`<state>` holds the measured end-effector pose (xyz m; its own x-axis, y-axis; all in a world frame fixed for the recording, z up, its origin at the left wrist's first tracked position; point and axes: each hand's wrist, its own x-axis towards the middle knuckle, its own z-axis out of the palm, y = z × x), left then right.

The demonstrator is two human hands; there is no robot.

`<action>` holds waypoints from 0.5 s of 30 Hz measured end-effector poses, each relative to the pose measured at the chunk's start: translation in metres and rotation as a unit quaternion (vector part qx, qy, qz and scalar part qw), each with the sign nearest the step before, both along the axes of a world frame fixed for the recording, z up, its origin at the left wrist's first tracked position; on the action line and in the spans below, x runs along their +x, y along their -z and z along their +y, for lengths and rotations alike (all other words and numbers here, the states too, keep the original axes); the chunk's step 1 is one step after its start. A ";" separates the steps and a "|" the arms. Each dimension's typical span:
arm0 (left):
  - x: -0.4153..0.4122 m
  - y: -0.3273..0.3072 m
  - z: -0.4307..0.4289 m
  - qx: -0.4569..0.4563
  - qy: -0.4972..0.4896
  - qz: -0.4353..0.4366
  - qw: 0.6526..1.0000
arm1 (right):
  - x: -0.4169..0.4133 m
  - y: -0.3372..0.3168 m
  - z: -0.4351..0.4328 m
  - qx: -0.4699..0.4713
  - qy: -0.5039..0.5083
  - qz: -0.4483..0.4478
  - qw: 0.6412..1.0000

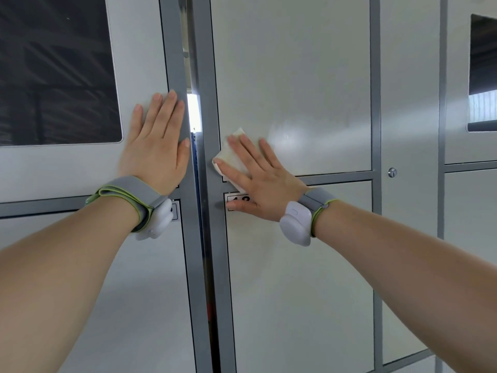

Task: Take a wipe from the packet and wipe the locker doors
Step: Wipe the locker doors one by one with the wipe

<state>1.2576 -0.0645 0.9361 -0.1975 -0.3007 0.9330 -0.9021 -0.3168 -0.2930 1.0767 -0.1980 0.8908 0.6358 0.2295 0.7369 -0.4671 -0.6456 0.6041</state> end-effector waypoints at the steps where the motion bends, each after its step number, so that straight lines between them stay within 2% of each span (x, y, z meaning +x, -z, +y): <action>1: 0.000 0.000 0.000 0.001 -0.002 0.001 1.000 | -0.002 -0.003 -0.002 -0.006 0.002 0.007 1.000; 8: 0.001 0.002 -0.002 -0.011 -0.027 -0.016 0.999 | -0.002 -0.033 0.002 0.102 0.077 -0.053 0.990; 15: -0.001 0.004 -0.003 -0.018 -0.041 -0.016 0.999 | -0.011 0.003 -0.007 0.017 0.024 -0.006 1.000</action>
